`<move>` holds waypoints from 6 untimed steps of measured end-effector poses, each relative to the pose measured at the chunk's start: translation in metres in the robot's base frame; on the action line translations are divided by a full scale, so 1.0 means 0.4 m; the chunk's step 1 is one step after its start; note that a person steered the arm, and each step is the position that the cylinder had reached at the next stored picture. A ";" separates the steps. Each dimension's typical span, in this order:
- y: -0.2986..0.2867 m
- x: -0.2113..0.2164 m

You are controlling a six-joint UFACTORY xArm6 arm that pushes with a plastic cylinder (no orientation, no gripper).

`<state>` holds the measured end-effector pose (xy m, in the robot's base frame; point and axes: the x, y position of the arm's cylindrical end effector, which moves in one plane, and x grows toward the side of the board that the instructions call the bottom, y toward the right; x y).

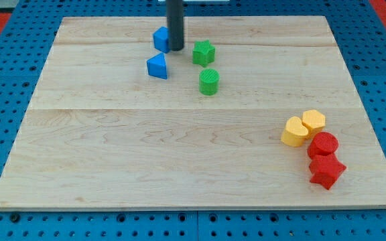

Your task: Move the arm towards the right of the green star

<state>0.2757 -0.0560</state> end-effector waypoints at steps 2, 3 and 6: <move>0.073 -0.110; 0.013 -0.207; 0.281 -0.121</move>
